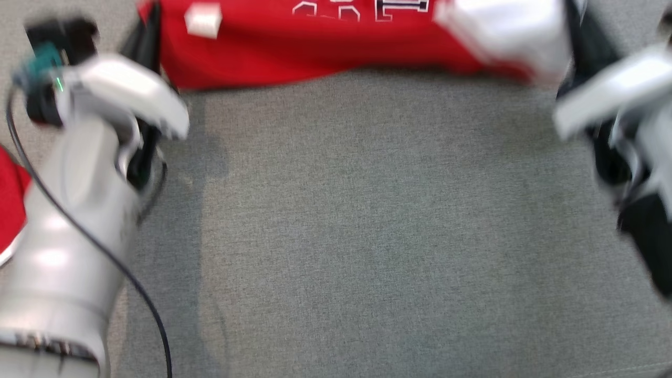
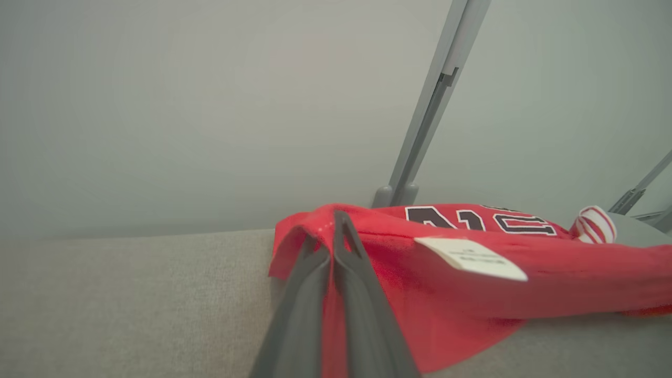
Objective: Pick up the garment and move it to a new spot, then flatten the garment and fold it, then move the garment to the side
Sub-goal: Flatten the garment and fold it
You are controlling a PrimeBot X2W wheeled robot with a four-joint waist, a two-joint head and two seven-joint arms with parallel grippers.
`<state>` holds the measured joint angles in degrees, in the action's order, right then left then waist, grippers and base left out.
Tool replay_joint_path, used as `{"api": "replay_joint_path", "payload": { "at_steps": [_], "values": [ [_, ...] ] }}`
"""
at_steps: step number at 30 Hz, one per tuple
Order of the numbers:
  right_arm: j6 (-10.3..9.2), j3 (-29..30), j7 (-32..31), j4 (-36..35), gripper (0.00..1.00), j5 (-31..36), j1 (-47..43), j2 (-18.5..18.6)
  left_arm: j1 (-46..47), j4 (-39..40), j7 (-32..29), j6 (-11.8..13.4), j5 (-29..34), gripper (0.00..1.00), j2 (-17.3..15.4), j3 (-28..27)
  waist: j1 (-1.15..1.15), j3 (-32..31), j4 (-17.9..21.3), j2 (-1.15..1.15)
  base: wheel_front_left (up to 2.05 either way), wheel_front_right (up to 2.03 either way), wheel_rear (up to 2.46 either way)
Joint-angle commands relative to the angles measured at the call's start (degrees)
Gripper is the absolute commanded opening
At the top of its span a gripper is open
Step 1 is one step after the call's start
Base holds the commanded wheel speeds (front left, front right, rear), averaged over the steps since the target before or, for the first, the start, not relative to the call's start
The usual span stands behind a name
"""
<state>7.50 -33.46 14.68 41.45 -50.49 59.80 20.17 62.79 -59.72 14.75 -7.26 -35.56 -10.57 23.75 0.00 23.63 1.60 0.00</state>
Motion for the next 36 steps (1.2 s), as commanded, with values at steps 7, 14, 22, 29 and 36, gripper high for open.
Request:
{"api": "replay_joint_path", "payload": {
  "at_steps": [7,14,22,29,36],
  "values": [
    [-0.02,6.18,0.56,-15.67,0.0,-2.7,-27.03,1.83,-22.52,14.49,0.38,1.6,-0.53,0.0,-2.65,-5.13,0.0,-4.04,1.11,0.0,0.0,0.0,0.0],
    [-0.02,13.89,0.6,-25.84,0.0,1.22,-45.56,0.5,-43.18,34.11,-0.79,8.12,0.7,0.0,-5.41,-6.64,0.0,-7.43,0.76,0.0,0.0,0.0,0.0],
    [-0.02,21.15,-4.53,-35.31,0.0,6.62,-61.35,-0.91,-63.96,61.74,-12.29,19.37,1.21,0.0,-9.0,-5.42,0.0,-11.46,-0.87,0.0,0.0,0.0,0.0],
    [-0.02,28.98,-13.47,-43.42,0.0,11.61,-71.1,-3.42,-73.78,75.37,-18.27,26.31,1.69,0.0,-10.63,-5.37,0.0,-13.61,-1.93,0.0,0.0,0.0,0.0],
    [-0.02,35.18,-21.42,-52.99,0.0,16.8,-75.83,-6.68,-77.7,82.52,-21.69,29.76,2.48,0.0,-11.95,-5.2,0.0,-13.15,-2.25,0.0,0.0,0.0,0.0]
  ]
}}
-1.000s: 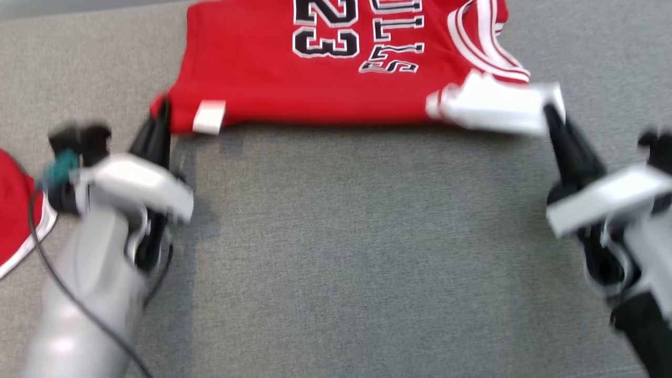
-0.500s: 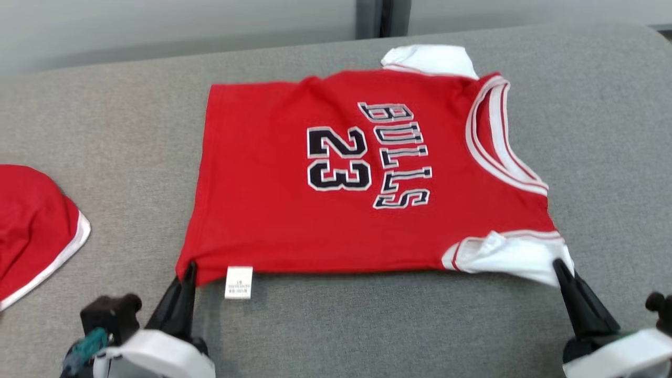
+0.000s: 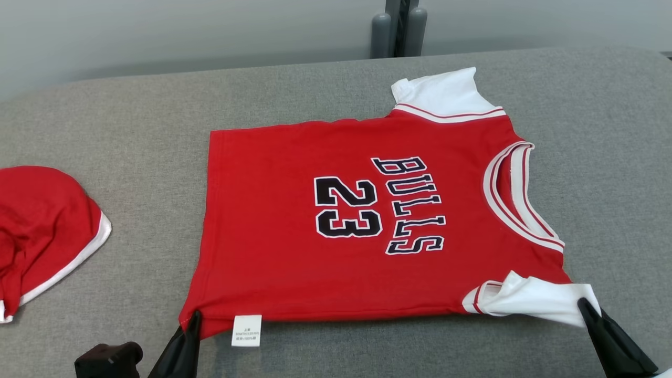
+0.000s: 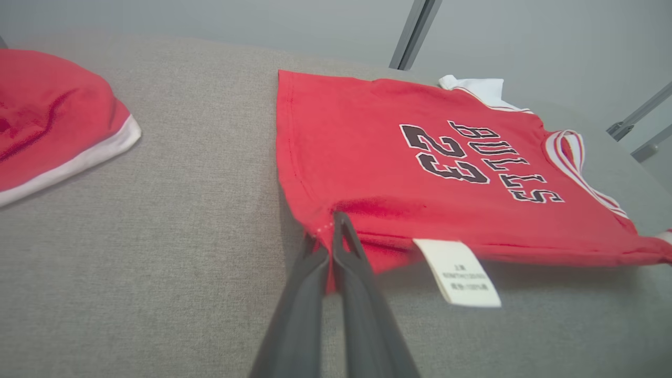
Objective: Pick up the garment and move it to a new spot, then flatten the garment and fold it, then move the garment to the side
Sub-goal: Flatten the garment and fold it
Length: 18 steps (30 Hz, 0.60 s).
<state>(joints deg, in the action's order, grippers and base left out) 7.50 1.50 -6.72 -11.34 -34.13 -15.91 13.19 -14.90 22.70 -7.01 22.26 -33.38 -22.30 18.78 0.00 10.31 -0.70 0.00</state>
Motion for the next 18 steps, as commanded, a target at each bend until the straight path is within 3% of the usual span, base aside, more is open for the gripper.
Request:
{"api": "replay_joint_path", "payload": {
  "at_steps": [1,4,9,18],
  "values": [
    [-0.02,0.59,-0.81,-0.91,0.0,1.19,0.09,0.27,0.34,0.21,-0.39,0.19,0.27,0.0,-0.4,-0.09,0.0,0.43,0.09,0.0,0.0,0.0,0.0],
    [-0.02,0.72,-2.21,-3.0,0.0,2.34,2.28,0.11,2.37,-0.3,-1.35,-0.83,-0.05,0.0,-1.03,0.19,0.0,1.51,0.35,0.0,0.0,0.0,0.0],
    [-0.02,-2.46,-3.03,-2.94,0.0,3.38,11.47,3.1,9.15,-3.91,-2.82,-4.38,-1.43,0.0,-1.85,0.01,0.0,5.07,1.28,0.0,0.0,0.0,0.0],
    [-0.02,-11.74,0.28,10.53,0.0,0.09,30.04,9.52,18.8,-12.32,-1.49,-9.15,-3.38,0.0,-1.36,-0.9,0.0,11.85,1.38,0.0,0.0,0.0,0.0]
  ]
}}
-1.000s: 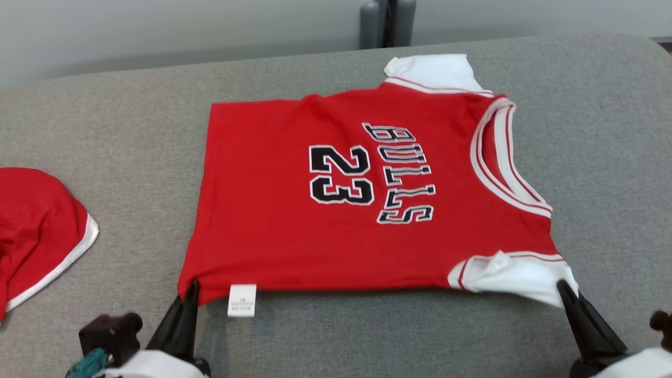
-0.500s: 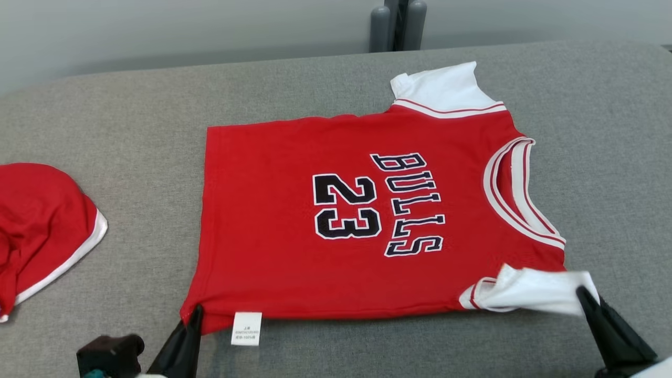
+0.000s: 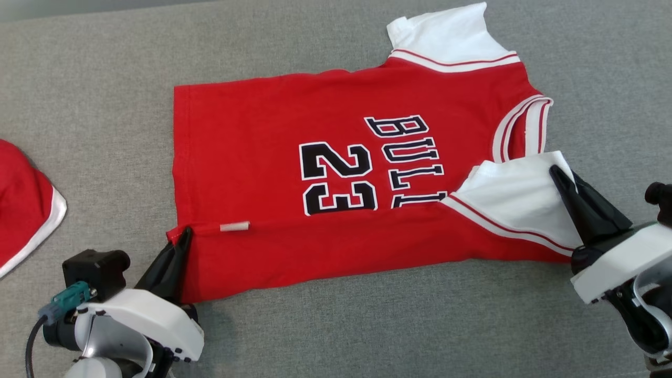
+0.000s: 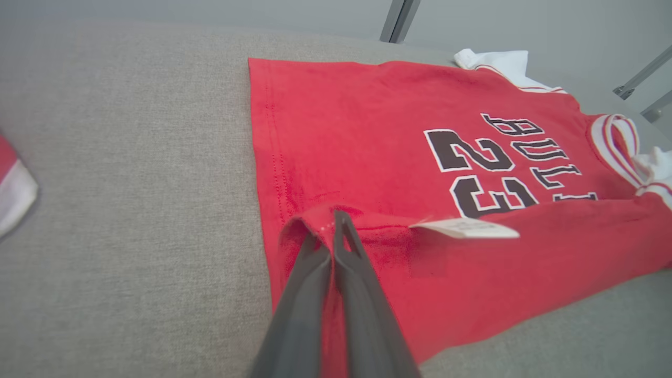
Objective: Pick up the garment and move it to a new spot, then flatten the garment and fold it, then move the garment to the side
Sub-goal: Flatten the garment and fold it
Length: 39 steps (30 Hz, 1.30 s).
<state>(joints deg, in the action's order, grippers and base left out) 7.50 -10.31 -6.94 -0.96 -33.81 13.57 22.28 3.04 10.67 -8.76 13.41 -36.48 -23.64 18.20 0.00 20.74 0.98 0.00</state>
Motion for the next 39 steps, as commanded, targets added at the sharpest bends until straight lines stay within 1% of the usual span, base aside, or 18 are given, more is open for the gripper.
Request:
{"api": "replay_joint_path", "payload": {
  "at_steps": [1,3,10,11,12,13,14,15,18,21,24,28,33,36,37,39],
  "values": [
    [-0.02,-1.0,1.23,1.83,0.0,-1.12,1.96,0.76,1.73,-1.36,0.56,-0.72,-0.42,0.0,0.14,-0.29,0.0,2.0,-0.43,0.0,0.0,0.0,0.0],
    [-0.02,-2.74,2.97,5.11,0.0,-1.4,4.28,1.87,3.26,-3.8,0.98,-1.5,-0.91,0.0,0.62,-0.22,0.0,2.98,-0.65,0.0,0.0,0.0,0.0],
    [-0.01,-8.64,8.99,13.94,0.0,-4.13,9.53,3.15,5.67,-10.99,2.43,-3.64,-2.02,0.0,2.14,0.42,0.0,4.16,-0.75,0.0,0.0,0.0,0.0],
    [-0.02,-9.22,9.66,14.9,0.05,-4.51,9.87,3.21,5.73,-11.72,2.56,-3.81,-2.23,0.0,2.32,0.54,0.0,4.07,-0.74,0.0,0.0,0.0,0.0],
    [-0.02,-9.67,10.45,15.89,0.46,-4.89,10.14,3.31,5.76,-12.23,3.05,-4.03,-2.58,0.18,2.79,0.46,0.0,3.91,-0.8,0.0,0.0,0.0,0.0],
    [-0.02,-9.68,11.38,16.71,0.82,-5.34,10.3,3.31,5.78,-12.71,3.38,-4.04,-2.46,0.48,2.99,0.39,0.0,3.76,-0.86,0.0,0.0,0.0,0.0],
    [-0.02,-9.68,11.38,16.71,0.82,-5.34,10.3,3.31,5.78,-12.71,3.38,-4.04,-2.46,0.48,2.99,0.39,0.0,3.76,-0.86,0.0,0.0,0.0,0.0],
    [-0.02,-9.6,12.3,17.57,1.0,-5.7,10.26,3.21,5.82,-13.0,3.9,-3.99,-2.46,1.0,3.23,0.4,0.0,3.47,-0.92,0.0,0.0,0.0,0.0],
    [-0.02,-7.87,16.24,19.3,1.0,-5.69,9.47,2.55,5.71,-13.03,6.86,-3.41,-2.25,1.0,4.21,-0.55,0.0,2.46,-1.13,0.0,0.0,0.0,0.0],
    [-0.02,-4.83,19.68,19.72,1.0,-3.98,8.2,1.28,5.82,-12.29,10.95,-2.68,-1.44,1.0,5.29,-1.73,0.0,1.13,-1.18,0.0,0.0,0.0,0.0],
    [-0.01,-0.91,21.45,18.58,1.0,-0.48,7.09,-0.42,6.79,-11.69,15.79,-3.17,-0.4,1.0,5.87,-2.76,0.0,-0.4,-1.14,0.0,0.0,0.0,0.0],
    [-0.02,4.35,22.25,14.88,1.0,6.28,4.75,-3.37,7.92,-11.73,20.43,-2.93,1.18,1.0,6.52,-3.68,0.0,-2.69,-1.21,0.0,0.0,0.0,0.0],
    [-0.02,8.83,22.18,9.84,1.0,13.43,1.11,-7.01,9.14,-12.55,22.98,-2.8,4.31,1.0,7.11,-4.36,0.0,-5.12,-1.12,0.0,0.0,0.0,0.0],
    [-0.02,9.61,22.2,8.65,1.0,15.69,-1.5,-8.45,8.51,-13.69,23.52,-2.94,6.58,1.0,6.6,-4.54,0.0,-6.31,-0.99,0.0,0.0,0.0,0.0],
    [-0.02,9.69,22.2,8.42,1.0,16.1,-2.24,-8.79,8.22,-14.48,23.58,-3.33,6.8,1.0,6.38,-4.89,0.0,-6.6,-0.92,0.0,0.0,0.0,0.0],
    [-0.02,9.59,22.21,8.24,1.0,16.67,-3.29,-9.57,7.31,-15.37,23.74,-3.59,7.61,1.0,6.69,-4.96,0.0,-7.04,-0.69,0.0,0.0,0.0,0.0]
  ]
}}
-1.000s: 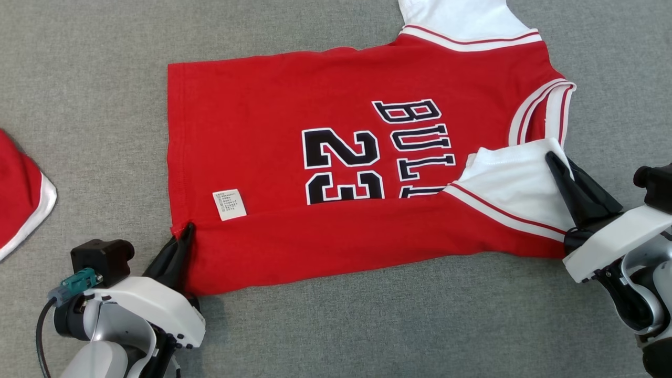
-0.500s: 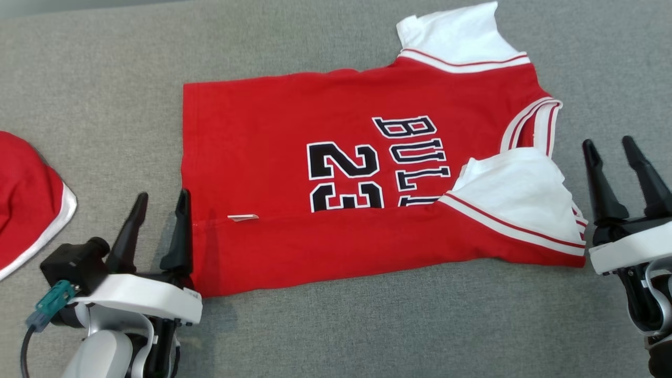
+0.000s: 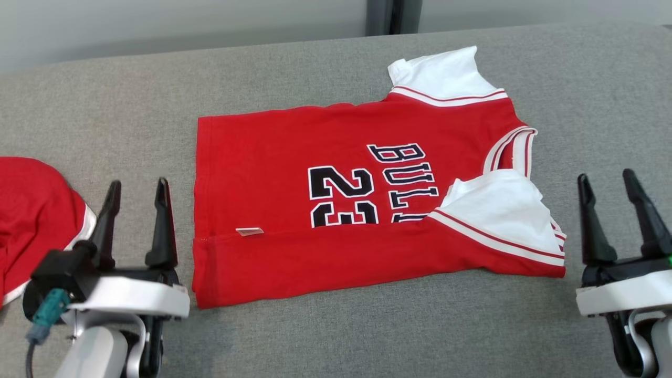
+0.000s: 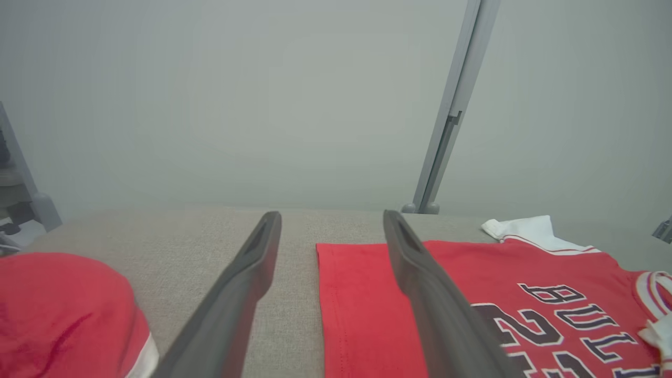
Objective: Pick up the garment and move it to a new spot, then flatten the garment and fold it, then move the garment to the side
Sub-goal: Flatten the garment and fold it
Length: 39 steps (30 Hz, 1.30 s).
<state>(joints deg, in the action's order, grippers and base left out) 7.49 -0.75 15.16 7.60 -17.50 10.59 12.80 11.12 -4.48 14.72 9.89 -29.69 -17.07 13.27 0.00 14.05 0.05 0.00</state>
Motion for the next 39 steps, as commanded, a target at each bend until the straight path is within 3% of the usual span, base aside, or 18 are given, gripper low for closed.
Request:
{"api": "replay_joint_path", "payload": {
  "at_steps": [1,12,20,32,33,34,35,36,39],
  "values": [
    [-0.01,-0.01,0.11,-0.19,1.0,0.36,-0.78,-0.38,-1.22,-0.48,0.3,-0.1,0.99,1.0,0.23,0.0,0.0,-0.55,0.34,0.0,0.0,0.0,0.0],
    [-0.01,0.05,-0.88,1.44,1.0,0.05,-0.48,-0.61,-2.97,-1.15,0.39,0.01,2.67,1.0,0.9,0.37,0.0,-0.41,-0.56,0.0,0.0,0.0,0.0],
    [-0.01,0.04,-2.71,7.42,1.0,-1.05,-2.17,-1.01,-5.52,-5.13,-0.63,-1.12,0.41,1.0,4.02,2.94,0.0,1.72,-1.68,0.0,0.0,0.0,0.0],
    [-0.01,-3.64,-7.01,18.33,1.0,-4.39,-0.42,-1.45,-4.12,-19.57,-5.98,-6.34,-5.75,1.0,8.74,5.85,0.0,4.11,-1.8,0.0,0.0,0.0,0.0],
    [-0.01,-4.12,-7.55,18.79,0.72,-4.97,-0.2,-1.52,-3.87,-20.41,-6.94,-6.87,-6.46,1.0,8.86,6.08,0.0,4.11,-1.76,0.0,0.0,0.0,0.0],
    [0.0,-4.73,-8.18,19.09,0.42,-5.58,0.0,-1.56,-3.74,-20.95,-7.67,-7.79,-7.42,0.67,9.19,6.25,0.0,4.12,-1.76,0.0,0.0,0.0,0.0],
    [0.0,-5.13,-8.67,19.3,0.28,-6.01,0.1,-1.44,-3.56,-21.38,-8.32,-8.29,-7.64,0.0,9.16,6.36,0.0,4.11,-1.78,0.0,0.0,0.0,0.0],
    [0.0,-5.35,-8.78,19.32,0.0,-6.44,0.24,-1.27,-3.49,-21.89,-9.15,-8.39,-7.95,0.0,9.04,6.41,0.0,4.08,-1.79,0.0,0.0,0.0,0.0],
    [-0.03,-5.68,-8.91,18.58,0.0,-8.05,0.17,-0.58,-3.43,-21.22,-9.75,-9.08,-8.09,0.0,8.26,6.59,0.0,3.95,-1.91,0.0,0.0,0.0,0.0]
  ]
}}
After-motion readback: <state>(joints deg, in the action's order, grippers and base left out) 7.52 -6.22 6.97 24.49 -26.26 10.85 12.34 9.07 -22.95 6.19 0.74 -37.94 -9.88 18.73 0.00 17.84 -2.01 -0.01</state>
